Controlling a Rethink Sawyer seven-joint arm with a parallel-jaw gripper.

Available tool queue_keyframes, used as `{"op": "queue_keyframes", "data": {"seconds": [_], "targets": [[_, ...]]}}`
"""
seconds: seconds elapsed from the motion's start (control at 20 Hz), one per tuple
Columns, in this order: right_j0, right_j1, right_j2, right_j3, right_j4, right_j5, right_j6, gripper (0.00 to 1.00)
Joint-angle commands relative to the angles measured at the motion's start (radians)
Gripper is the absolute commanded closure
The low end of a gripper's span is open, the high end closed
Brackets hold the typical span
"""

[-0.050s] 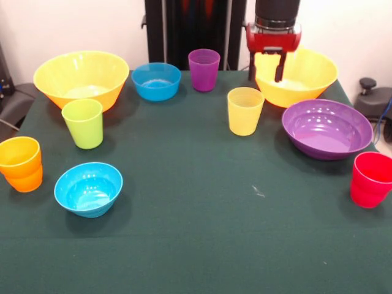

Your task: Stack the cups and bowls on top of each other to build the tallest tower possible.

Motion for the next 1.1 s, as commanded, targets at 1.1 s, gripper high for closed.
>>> {"op": "queue_keyframes", "data": {"seconds": [1.1], "targets": [[0.033, 0.289, 0.124, -0.162, 0.042, -0.023, 0.191, 0.0]]}}
